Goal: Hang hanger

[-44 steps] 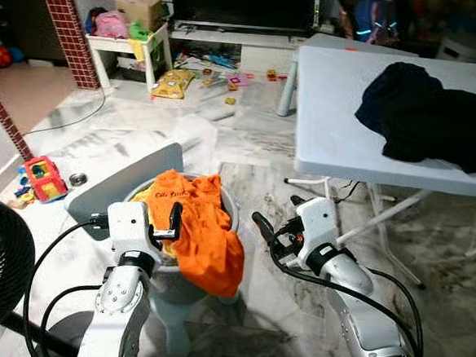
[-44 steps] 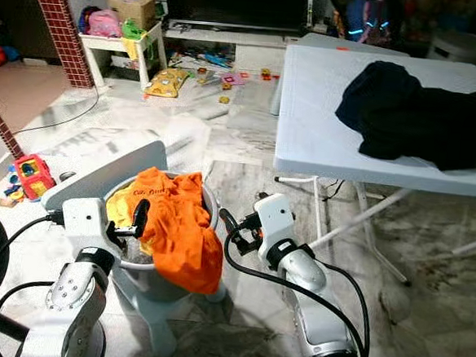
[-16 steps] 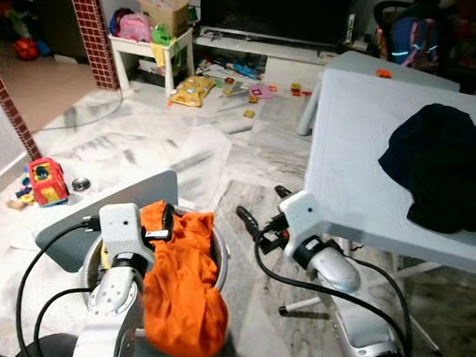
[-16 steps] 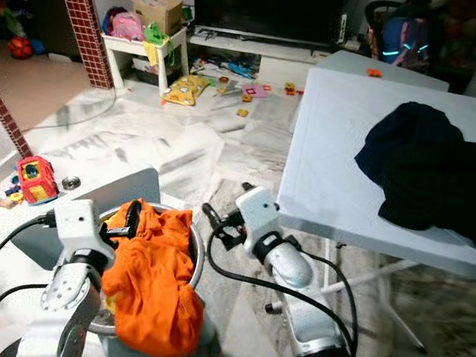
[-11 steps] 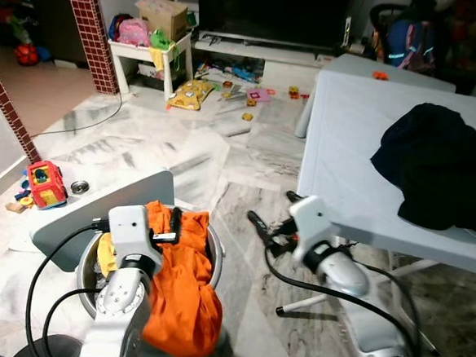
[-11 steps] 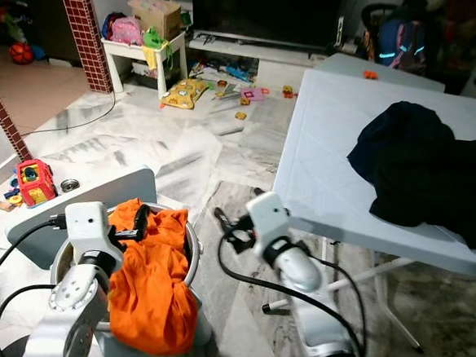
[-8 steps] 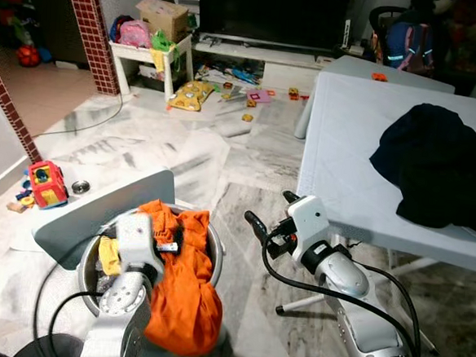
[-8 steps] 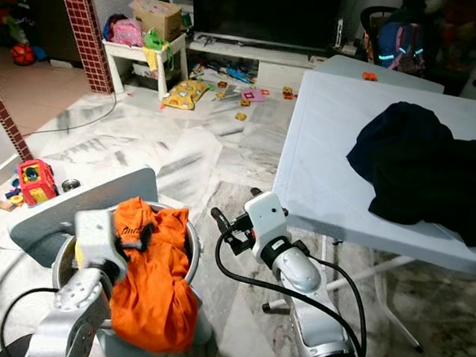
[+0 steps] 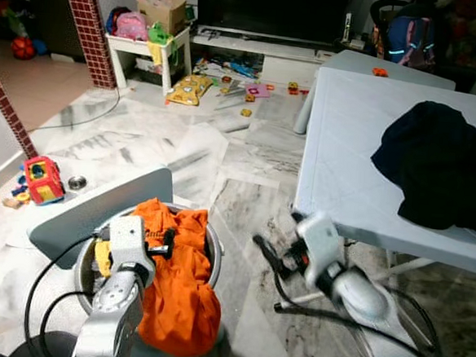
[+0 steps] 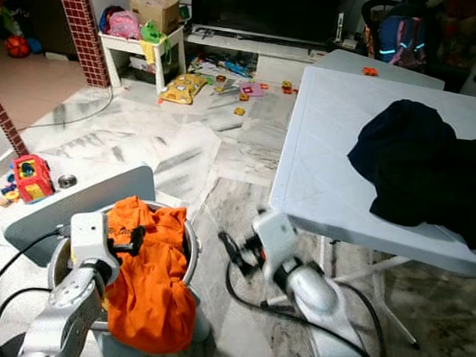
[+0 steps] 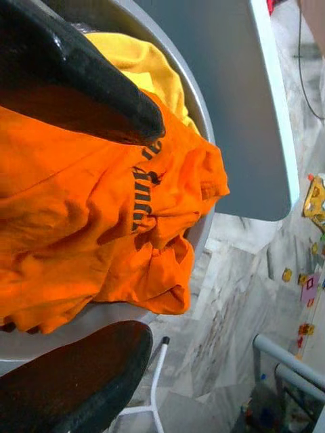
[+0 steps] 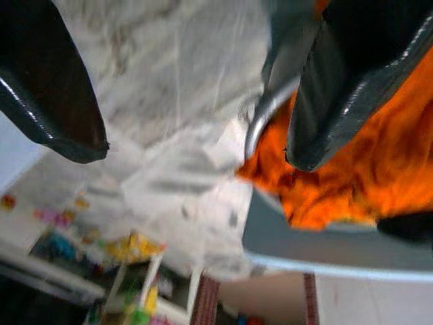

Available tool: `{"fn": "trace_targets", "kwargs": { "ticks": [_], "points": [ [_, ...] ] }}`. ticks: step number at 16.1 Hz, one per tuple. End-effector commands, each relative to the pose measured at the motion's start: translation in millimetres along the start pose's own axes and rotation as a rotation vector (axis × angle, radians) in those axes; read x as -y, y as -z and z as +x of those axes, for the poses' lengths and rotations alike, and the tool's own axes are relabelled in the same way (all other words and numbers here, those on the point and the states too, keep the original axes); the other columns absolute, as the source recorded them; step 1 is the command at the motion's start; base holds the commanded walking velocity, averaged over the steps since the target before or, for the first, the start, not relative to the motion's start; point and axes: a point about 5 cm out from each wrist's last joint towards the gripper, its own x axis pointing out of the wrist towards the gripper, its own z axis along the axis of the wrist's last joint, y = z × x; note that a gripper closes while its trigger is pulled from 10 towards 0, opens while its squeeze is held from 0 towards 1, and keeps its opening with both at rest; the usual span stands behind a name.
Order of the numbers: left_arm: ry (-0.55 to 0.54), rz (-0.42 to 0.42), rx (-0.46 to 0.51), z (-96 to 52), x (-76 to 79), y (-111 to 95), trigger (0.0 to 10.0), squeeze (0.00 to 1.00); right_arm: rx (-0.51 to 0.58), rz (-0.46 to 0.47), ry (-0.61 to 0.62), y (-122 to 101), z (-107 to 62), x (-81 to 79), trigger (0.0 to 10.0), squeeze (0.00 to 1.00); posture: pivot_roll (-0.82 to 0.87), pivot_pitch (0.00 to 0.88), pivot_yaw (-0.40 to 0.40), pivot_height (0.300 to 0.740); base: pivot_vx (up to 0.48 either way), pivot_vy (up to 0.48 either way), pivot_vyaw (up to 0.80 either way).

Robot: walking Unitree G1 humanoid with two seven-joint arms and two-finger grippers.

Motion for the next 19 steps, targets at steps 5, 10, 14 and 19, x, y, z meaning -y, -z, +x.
{"fn": "trace_targets", "kwargs": {
  "ticks": [5,10,14,19],
  "points": [
    [-0.047,-0.007,0.013,-6.1,-2.1,-5,10.0,0.0,-0.096,0.029,0.023,3,-37.0,0.8,10.0,0.0,-0.16,0.147,-0.054,0.74,0.0,0.0,0.0],
    [-0.069,0.033,0.06,2.6,1.4,-15,10.0,0.0,-0.149,0.038,0.019,3,-54.1,0.1,10.0,0.0,-0.2,0.192,-0.086,0.74,0.0,0.0,0.0],
    [-0.135,0.047,0.033,17.5,-7.1,-6,10.0,0.0,-0.187,0.03,0.009,-2,-62.3,0.2,10.0,0.0,-0.26,0.204,-0.1,0.74,0.0,0.0,0.0],
    [-0.1,0.017,-0.005,34.2,-7.3,-1,0.0,0.0,-0.213,0.066,-0.05,-6,-67.2,-5.0,10.0,0.0,-0.28,0.196,-0.099,0.74,0.0,0.0,0.0]
  ]
}}
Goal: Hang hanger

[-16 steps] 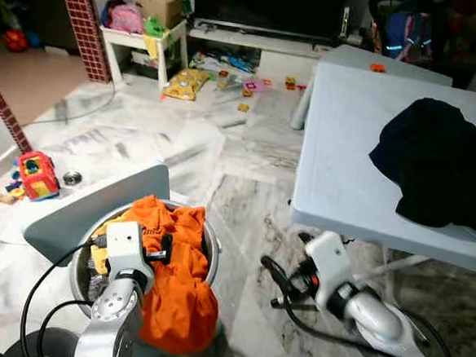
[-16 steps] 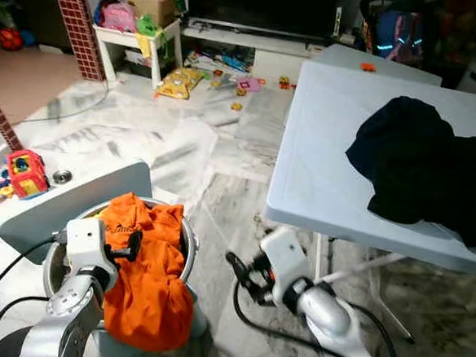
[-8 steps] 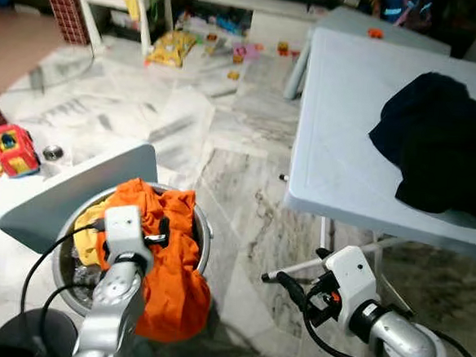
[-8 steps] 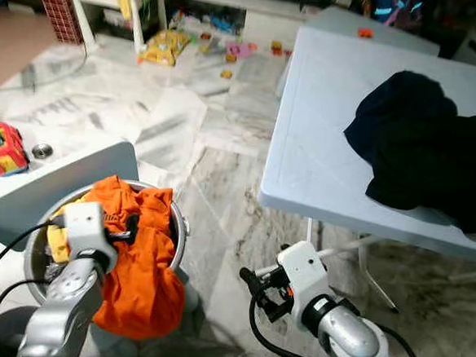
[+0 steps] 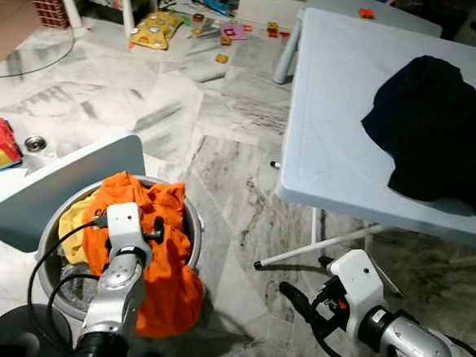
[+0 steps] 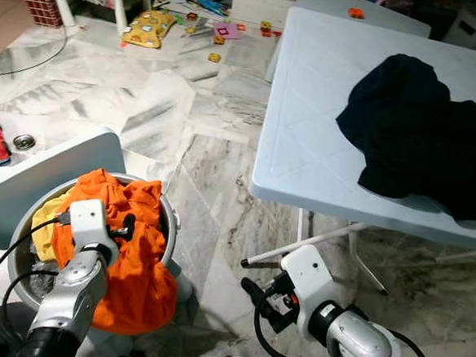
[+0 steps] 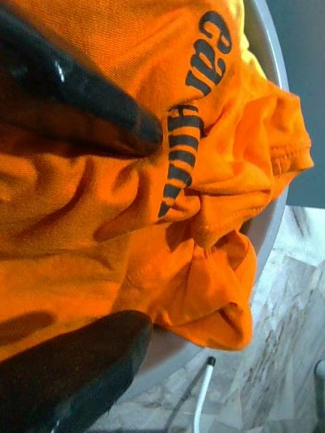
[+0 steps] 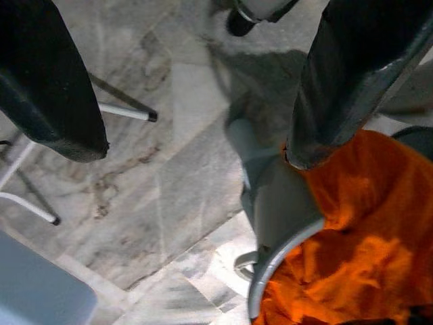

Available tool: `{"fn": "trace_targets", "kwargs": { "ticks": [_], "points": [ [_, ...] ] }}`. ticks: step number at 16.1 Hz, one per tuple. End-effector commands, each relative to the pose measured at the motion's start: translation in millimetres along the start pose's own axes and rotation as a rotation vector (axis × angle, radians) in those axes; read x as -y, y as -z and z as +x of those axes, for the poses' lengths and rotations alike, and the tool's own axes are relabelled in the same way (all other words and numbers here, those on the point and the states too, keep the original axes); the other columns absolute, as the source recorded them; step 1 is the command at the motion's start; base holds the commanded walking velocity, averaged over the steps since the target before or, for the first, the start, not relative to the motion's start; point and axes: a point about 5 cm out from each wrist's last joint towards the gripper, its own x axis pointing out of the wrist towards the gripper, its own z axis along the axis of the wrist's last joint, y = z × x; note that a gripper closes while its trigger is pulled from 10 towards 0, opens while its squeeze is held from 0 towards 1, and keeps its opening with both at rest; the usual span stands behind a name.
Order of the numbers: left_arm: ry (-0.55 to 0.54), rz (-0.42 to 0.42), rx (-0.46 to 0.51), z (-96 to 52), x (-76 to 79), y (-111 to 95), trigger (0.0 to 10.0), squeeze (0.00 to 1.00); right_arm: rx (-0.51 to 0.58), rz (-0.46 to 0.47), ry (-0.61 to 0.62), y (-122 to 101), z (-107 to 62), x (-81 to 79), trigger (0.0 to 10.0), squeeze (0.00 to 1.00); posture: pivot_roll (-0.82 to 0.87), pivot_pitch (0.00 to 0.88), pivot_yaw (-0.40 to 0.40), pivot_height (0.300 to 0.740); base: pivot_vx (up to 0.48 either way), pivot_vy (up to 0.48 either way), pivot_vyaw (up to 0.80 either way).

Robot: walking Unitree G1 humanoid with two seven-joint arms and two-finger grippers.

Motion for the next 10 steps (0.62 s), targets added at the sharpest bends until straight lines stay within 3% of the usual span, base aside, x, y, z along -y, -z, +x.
{"fn": "trace_targets", "kwargs": {
  "ticks": [1,3,10],
  "points": [
    [0.0,-0.009,-0.013,1.3,-0.8,5,0.0,0.0,-0.011,0.013,-0.057,-1,-4.4,-4.7,10.0,0.0,-0.29,0.19,-0.094,0.74,0.0,0.0,0.0],
    [-0.012,-0.033,-0.005,7.6,1.2,1,0.0,0.0,-0.042,0.023,-0.149,2,-10.2,-11.8,10.0,0.0,-0.29,0.176,-0.089,0.74,0.0,0.0,0.0],
    [-0.049,-0.025,0.035,16.6,-9.0,-12,0.0,0.0,-0.02,0.025,-0.141,-8,0.8,-5.4,10.0,0.0,-0.25,0.154,-0.077,0.74,0.0,0.0,0.0]
  ]
}}
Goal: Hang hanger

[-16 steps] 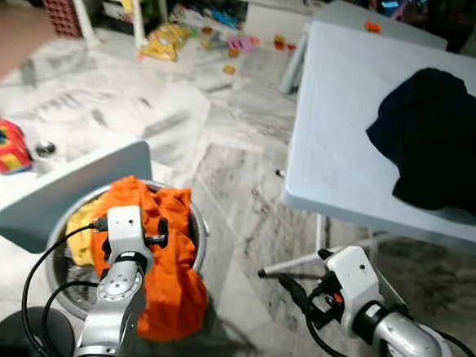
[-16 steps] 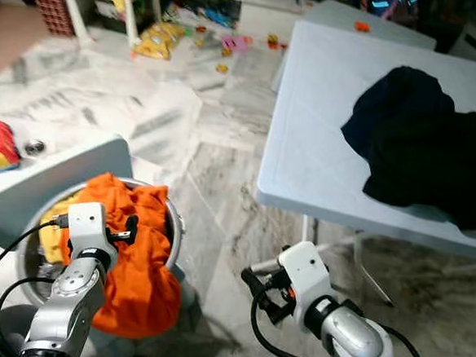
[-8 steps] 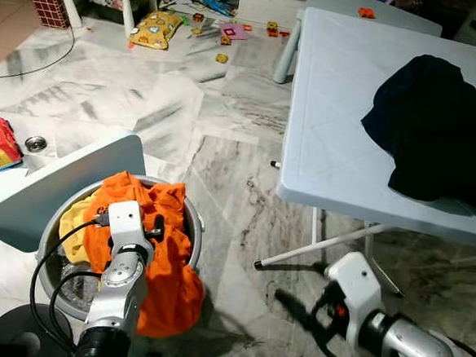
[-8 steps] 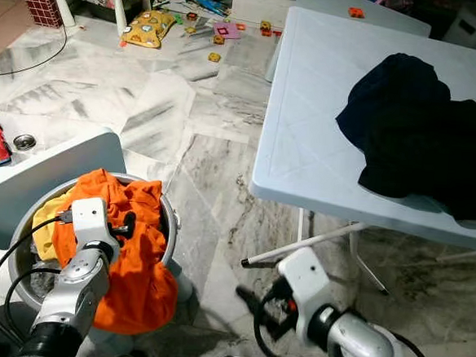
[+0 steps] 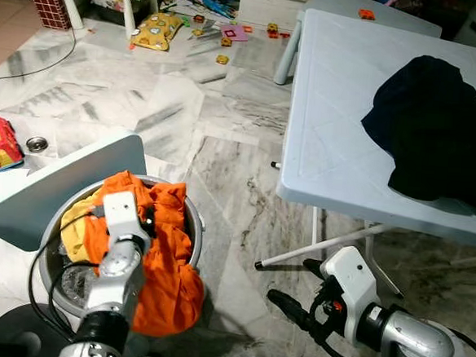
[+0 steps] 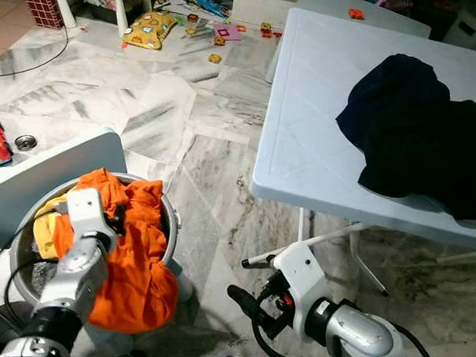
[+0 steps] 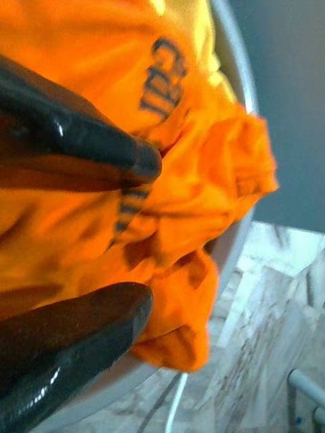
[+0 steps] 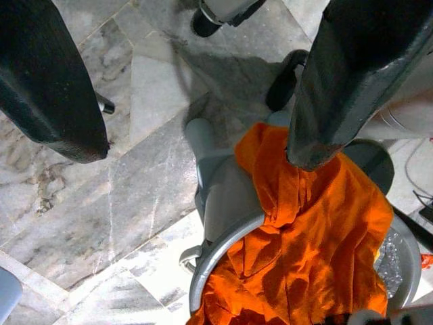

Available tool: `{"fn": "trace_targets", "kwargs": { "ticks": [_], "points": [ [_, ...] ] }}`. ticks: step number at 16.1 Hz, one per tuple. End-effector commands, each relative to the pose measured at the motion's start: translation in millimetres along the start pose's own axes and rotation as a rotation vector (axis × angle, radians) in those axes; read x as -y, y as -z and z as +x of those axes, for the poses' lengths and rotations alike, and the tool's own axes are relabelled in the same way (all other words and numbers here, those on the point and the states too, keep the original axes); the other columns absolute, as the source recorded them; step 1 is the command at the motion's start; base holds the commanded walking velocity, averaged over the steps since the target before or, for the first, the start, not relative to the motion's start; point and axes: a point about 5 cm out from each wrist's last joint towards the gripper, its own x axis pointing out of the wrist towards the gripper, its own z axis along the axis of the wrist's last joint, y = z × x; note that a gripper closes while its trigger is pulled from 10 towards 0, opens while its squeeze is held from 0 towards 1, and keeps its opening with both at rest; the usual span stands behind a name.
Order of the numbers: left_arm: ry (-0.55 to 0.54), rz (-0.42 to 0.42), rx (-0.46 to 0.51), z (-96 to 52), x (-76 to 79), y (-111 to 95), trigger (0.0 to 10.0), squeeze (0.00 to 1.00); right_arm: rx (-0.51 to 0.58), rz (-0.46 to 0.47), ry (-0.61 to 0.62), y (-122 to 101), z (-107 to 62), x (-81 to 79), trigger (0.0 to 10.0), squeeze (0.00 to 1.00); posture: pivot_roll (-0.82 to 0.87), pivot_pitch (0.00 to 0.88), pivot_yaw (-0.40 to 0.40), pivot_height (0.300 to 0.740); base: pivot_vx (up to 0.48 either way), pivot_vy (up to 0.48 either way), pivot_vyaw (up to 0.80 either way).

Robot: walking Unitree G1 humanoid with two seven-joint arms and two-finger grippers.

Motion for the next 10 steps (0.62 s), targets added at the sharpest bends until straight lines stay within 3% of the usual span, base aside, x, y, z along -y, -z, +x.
{"fn": "trace_targets", "kwargs": {
  "ticks": [1,3,5,10],
  "points": [
    [-0.029,-0.003,-0.031,0.2,-5.0,3,0.0,0.0,-0.013,0.01,-0.007,3,0.5,-0.1,10.0,0.0,-0.25,0.155,-0.075,0.74,0.0,0.0,0.0],
    [-0.05,-0.026,-0.082,0.5,-10.3,7,0.0,0.0,-0.013,0.009,-0.016,1,1.9,0.9,10.0,0.0,-0.24,0.162,-0.073,0.74,0.0,0.0,0.0],
    [0.003,-0.011,-0.174,0.9,-5.8,16,0.0,0.0,-0.011,-0.002,-0.028,-1,3.1,0.7,10.0,0.0,-0.23,0.167,-0.066,0.74,0.0,0.0,0.0],
    [0.03,-0.007,-0.177,2.7,-3.9,13,0.0,0.0,0.001,-0.028,-0.042,-5,9.1,-1.2,10.0,0.0,-0.22,0.16,-0.061,0.74,0.0,0.0,0.0]
  ]
}}
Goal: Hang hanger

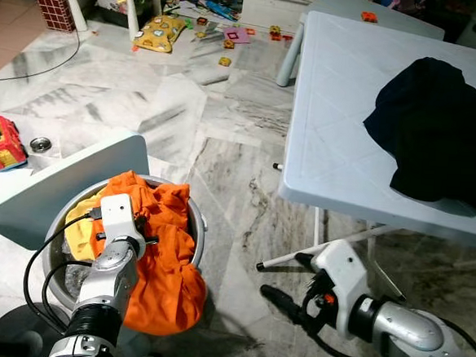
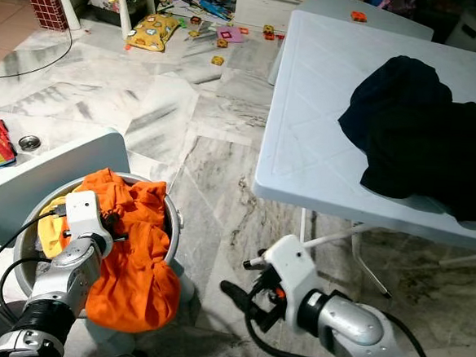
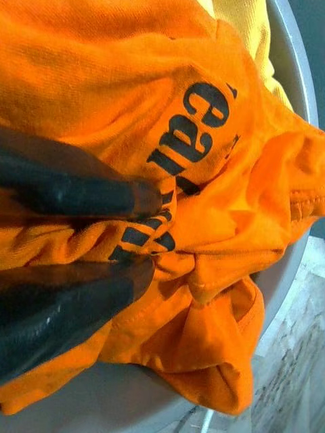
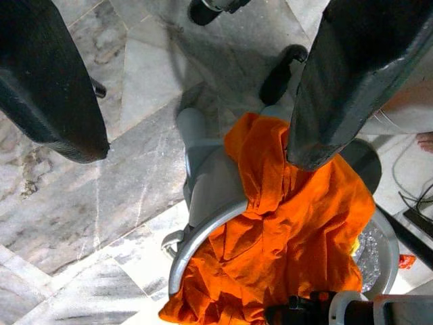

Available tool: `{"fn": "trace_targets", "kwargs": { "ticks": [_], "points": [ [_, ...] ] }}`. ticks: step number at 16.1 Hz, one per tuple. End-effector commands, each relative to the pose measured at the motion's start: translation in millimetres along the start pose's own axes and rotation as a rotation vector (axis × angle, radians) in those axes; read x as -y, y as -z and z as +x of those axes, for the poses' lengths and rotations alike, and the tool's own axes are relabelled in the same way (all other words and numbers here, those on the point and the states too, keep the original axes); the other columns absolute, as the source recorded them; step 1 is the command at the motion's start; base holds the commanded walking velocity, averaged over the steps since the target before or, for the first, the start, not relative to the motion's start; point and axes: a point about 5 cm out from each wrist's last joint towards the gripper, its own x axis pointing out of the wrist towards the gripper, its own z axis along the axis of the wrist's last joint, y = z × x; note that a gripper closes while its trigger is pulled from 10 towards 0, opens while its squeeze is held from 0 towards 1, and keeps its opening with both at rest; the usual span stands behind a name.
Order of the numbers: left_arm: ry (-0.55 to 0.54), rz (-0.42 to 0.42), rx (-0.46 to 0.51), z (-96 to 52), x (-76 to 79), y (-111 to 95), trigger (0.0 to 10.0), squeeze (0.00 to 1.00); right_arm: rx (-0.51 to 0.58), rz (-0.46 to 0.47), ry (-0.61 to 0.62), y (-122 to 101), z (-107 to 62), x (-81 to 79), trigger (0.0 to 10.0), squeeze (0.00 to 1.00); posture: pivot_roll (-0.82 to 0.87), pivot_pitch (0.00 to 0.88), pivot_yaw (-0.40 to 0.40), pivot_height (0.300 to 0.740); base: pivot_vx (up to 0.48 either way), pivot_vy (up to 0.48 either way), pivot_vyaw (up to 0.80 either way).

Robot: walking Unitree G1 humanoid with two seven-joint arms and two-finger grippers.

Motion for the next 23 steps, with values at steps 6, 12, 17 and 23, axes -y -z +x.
{"fn": "trace_targets", "kwargs": {
  "ticks": [6,12,17,23],
  "points": [
    [-0.064,0.039,0.119,-26.6,-2.6,-12,0.0,0.0,-0.007,-0.023,0.013,1,3.6,7.2,10.0,0.0,-0.21,0.152,-0.055,0.74,0.0,0.0,0.0],
    [-0.125,0.073,0.349,-84.0,-12.6,-28,0.0,0.0,0.005,-0.044,0.004,-3,7.3,9.7,10.0,0.0,-0.19,0.143,-0.056,0.74,0.0,0.0,0.0],
    [-0.29,0.136,0.094,-136.0,-60.2,24,0.0,0.0,0.006,-0.037,-0.013,0,10.9,6.5,10.0,0.0,-0.14,0.149,-0.053,0.74,0.0,0.0,0.0],
    [-0.299,0.241,-0.164,-154.7,-84.3,62,0.0,0.0,0.003,-0.045,-0.026,1,13.5,6.7,10.0,0.0,-0.12,0.158,-0.055,0.74,0.0,0.0,0.0]
  ]
}}
